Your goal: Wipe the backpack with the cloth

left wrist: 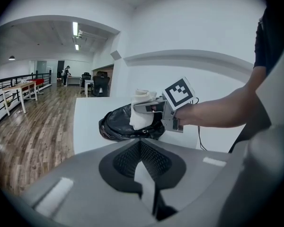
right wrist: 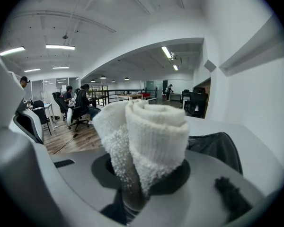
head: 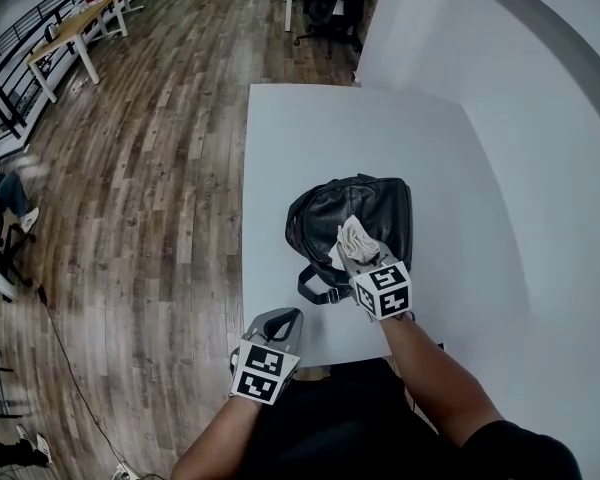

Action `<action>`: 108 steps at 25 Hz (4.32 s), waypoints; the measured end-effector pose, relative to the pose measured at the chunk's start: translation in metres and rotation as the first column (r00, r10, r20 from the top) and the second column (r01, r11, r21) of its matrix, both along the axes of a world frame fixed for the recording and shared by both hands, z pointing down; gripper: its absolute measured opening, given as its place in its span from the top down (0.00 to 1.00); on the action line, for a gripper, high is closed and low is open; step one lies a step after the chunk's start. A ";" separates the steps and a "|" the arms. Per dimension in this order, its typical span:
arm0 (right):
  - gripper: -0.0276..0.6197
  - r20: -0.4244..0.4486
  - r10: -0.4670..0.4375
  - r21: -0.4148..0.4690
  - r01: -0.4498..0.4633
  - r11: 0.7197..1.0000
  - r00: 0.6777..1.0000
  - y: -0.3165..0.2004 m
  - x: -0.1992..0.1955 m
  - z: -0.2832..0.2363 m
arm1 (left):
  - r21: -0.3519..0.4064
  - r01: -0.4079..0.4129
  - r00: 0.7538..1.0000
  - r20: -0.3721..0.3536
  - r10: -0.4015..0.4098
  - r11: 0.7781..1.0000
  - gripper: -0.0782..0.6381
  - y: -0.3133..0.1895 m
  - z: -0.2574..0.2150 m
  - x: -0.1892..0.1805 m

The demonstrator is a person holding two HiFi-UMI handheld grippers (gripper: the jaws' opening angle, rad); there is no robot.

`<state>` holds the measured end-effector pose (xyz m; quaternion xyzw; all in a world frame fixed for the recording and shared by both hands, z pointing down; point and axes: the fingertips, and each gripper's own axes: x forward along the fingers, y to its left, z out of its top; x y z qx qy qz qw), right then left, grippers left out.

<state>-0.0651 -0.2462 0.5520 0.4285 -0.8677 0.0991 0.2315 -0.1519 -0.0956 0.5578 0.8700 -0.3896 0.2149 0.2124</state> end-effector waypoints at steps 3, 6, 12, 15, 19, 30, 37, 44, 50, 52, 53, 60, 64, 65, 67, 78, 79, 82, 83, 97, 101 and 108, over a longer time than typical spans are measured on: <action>0.82 0.000 0.018 0.002 -0.018 1.000 1.000 0.001 0.010 -0.003 | 0.002 -0.010 1.000 -0.001 0.010 1.000 0.88 0.000 -0.001 0.004; 0.82 -0.003 0.034 0.009 -0.034 0.999 0.999 0.002 0.019 -0.005 | 0.006 -0.020 1.000 -0.002 0.020 1.000 0.88 0.001 -0.001 0.008; 0.82 -0.005 0.072 0.025 -0.072 0.997 0.997 0.007 0.039 -0.013 | 0.010 -0.043 0.999 -0.002 0.043 0.999 0.88 0.004 -0.003 0.015; 0.82 -0.006 0.091 0.033 -0.091 0.995 0.996 0.010 0.049 -0.016 | 0.012 -0.054 0.999 -0.003 0.054 0.998 0.88 0.006 -0.004 0.017; 0.82 -0.008 0.119 0.042 -0.119 0.992 0.993 0.015 0.061 -0.021 | 0.015 -0.068 0.998 -0.002 0.069 0.998 0.88 0.009 -0.006 0.019; 0.82 -0.026 0.192 0.075 -0.190 0.979 0.981 0.032 0.091 -0.035 | 0.036 -0.093 0.996 -0.010 0.094 0.995 0.88 0.019 -0.014 0.018; 0.82 -0.035 0.257 0.093 -0.253 0.963 0.966 0.044 0.114 -0.043 | 0.052 -0.103 0.994 -0.024 0.105 0.993 0.88 0.025 -0.018 0.015; 0.82 -0.046 0.321 0.127 -0.313 0.941 0.946 0.059 0.136 -0.062 | 0.062 -0.130 0.991 -0.033 0.132 0.990 0.88 0.038 -0.022 0.015; 0.82 -0.055 0.341 0.150 -0.330 0.932 0.938 0.070 0.144 -0.074 | 0.073 -0.151 0.988 -0.030 0.154 0.986 0.88 0.048 -0.027 0.016; 0.82 -0.052 0.336 0.153 -0.325 0.933 0.941 0.075 0.143 -0.077 | 0.076 -0.149 0.988 -0.026 0.151 0.986 0.88 0.050 -0.028 0.015; 0.82 -0.048 0.328 0.152 -0.318 0.936 0.943 0.077 0.141 -0.078 | 0.078 -0.144 0.989 -0.025 0.147 0.986 0.88 0.051 -0.029 0.016; 0.82 0.127 0.209 0.077 -0.219 0.973 0.970 0.117 0.115 -0.078 | 0.092 -0.080 0.996 -0.018 0.082 0.993 0.88 0.068 -0.037 0.023; 0.82 0.190 0.094 0.055 -0.106 0.993 0.977 0.148 0.108 -0.080 | 0.118 0.010 0.999 -0.038 -0.006 0.993 0.88 0.075 -0.044 0.038; 0.82 0.207 0.075 0.051 -0.087 0.995 0.976 0.156 0.110 -0.083 | 0.122 0.039 0.998 -0.049 -0.033 0.992 0.88 0.077 -0.048 0.043; 0.82 0.238 0.039 0.046 -0.052 0.998 0.970 0.174 0.118 -0.090 | 0.129 0.095 0.993 -0.084 -0.084 0.987 0.88 0.086 -0.058 0.056; 0.82 0.311 -0.100 0.028 0.096 0.995 0.945 0.311 0.183 -0.092 | 0.169 0.234 0.964 -0.166 -0.206 0.957 0.88 0.177 -0.085 0.153; 0.82 0.310 -0.105 0.015 0.105 0.994 0.945 0.322 0.187 -0.087 | 0.171 0.238 0.964 -0.165 -0.211 0.956 0.88 0.186 -0.087 0.158; 0.82 0.317 -0.097 -0.023 0.110 0.994 0.943 0.343 0.201 -0.081 | 0.156 0.241 0.963 -0.161 -0.216 0.958 0.88 0.211 -0.094 0.171; 0.82 0.325 -0.087 -0.034 0.104 0.994 0.942 0.348 0.205 -0.081 | 0.146 0.240 0.963 -0.160 -0.217 0.960 0.88 0.218 -0.096 0.172; 0.82 0.327 -0.035 -0.016 0.043 0.999 0.944 0.385 0.159 -0.099 | 0.200 0.091 0.991 -0.117 -0.069 0.975 0.88 0.226 -0.127 0.145; 0.82 0.305 -0.032 0.007 0.031 0.999 0.952 0.386 0.136 -0.106 | 0.190 0.055 0.994 -0.107 -0.035 0.980 0.88 0.227 -0.124 0.129; 0.82 0.269 -0.017 0.006 0.016 1.000 0.963 0.388 0.120 -0.105 | 0.195 0.045 0.992 -0.126 -0.021 0.980 0.88 0.225 -0.125 0.113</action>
